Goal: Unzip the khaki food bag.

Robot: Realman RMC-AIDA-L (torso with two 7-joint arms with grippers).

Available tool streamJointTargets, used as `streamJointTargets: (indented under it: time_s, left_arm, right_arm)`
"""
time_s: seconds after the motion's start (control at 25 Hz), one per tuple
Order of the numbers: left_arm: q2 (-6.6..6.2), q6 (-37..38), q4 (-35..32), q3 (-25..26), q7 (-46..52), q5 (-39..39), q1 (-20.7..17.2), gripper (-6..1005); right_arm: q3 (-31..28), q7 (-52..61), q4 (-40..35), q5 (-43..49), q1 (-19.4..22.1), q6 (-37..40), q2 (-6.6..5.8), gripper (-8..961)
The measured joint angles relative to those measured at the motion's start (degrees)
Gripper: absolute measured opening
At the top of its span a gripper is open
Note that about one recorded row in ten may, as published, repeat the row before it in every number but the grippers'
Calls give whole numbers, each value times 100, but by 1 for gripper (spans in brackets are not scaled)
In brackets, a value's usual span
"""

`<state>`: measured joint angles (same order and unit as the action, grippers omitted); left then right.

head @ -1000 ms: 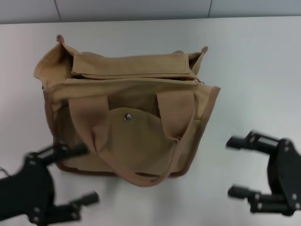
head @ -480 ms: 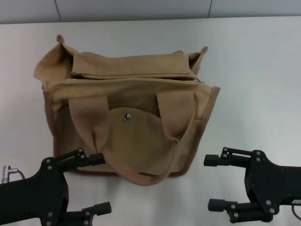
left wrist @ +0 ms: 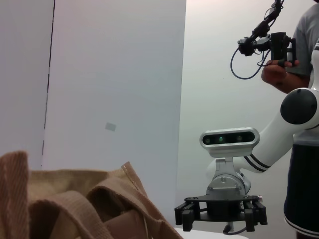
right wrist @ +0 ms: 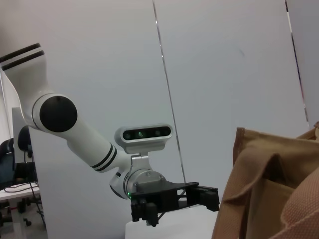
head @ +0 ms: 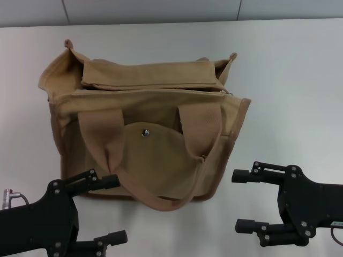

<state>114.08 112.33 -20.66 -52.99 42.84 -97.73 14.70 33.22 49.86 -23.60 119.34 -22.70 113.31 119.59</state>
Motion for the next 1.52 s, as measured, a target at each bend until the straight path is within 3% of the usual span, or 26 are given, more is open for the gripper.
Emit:
streamJointTargets:
  time_s: [1.52]
  left_arm:
    - [27, 21, 0, 8, -48, 1, -9, 846]
  right_arm:
    - [-12, -54, 128, -78, -94, -101, 2, 778]
